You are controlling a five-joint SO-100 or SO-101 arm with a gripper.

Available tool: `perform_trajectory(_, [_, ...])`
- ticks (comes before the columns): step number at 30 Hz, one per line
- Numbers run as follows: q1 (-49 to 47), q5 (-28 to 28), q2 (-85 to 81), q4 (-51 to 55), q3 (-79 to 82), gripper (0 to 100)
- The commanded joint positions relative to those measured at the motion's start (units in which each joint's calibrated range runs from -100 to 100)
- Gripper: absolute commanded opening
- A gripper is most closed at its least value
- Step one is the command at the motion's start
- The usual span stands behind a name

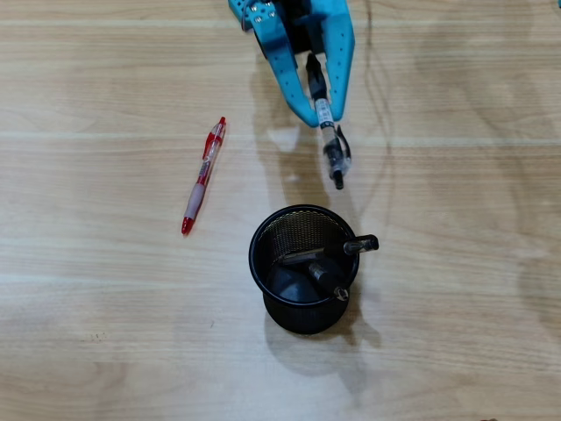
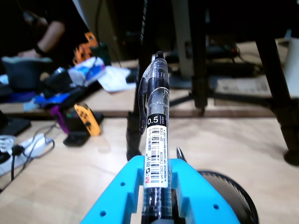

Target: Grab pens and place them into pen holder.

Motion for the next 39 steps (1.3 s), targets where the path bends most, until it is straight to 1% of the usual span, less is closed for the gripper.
perform_trajectory(1, [-0.4, 0.2, 4.9, -14.6, 0.6, 2])
perform_trajectory(5, [-0.4, 0.4, 11.6, -21.7, 0.0, 2])
perform_trajectory(10, [-0.2, 0.4, 16.2, -27.8, 0.9, 2])
perform_trajectory(13, [-0.2, 0.4, 17.1, -30.3, 4.6, 2])
perform_trajectory(18, [1.1, 0.3, 17.5, -38.2, 11.8, 2])
perform_trajectory(33, [1.8, -0.2, 17.9, -38.0, 21.9, 3])
perform_trajectory(38, [1.1, -0.2, 17.9, -38.0, 21.8, 14])
perform_trajectory(39, [0.8, -0.2, 17.9, -38.0, 21.8, 15])
